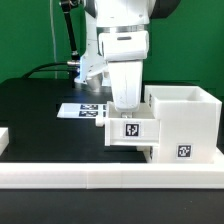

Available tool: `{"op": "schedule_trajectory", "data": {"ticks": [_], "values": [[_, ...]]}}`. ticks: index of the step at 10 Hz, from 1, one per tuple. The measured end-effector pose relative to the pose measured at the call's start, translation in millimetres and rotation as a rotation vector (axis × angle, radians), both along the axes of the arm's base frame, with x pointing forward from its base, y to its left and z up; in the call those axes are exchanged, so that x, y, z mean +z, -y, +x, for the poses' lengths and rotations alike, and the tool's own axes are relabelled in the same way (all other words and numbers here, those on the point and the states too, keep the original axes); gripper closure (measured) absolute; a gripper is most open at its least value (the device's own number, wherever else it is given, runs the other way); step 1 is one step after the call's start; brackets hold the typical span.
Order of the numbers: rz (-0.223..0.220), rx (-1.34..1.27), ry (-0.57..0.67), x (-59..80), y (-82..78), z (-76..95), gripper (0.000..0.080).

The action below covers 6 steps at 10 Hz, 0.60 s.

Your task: Assemble drawer

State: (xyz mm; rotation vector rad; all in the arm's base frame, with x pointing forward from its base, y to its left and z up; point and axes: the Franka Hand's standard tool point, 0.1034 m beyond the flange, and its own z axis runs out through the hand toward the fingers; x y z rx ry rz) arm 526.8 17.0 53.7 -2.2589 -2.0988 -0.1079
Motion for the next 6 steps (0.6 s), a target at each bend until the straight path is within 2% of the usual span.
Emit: {"op": "schedule_trajectory", "data": {"ticks": [6], "values": [[0.002,0.001,0.011,-0.8,-0.9,-0.4,0.0758]]}}
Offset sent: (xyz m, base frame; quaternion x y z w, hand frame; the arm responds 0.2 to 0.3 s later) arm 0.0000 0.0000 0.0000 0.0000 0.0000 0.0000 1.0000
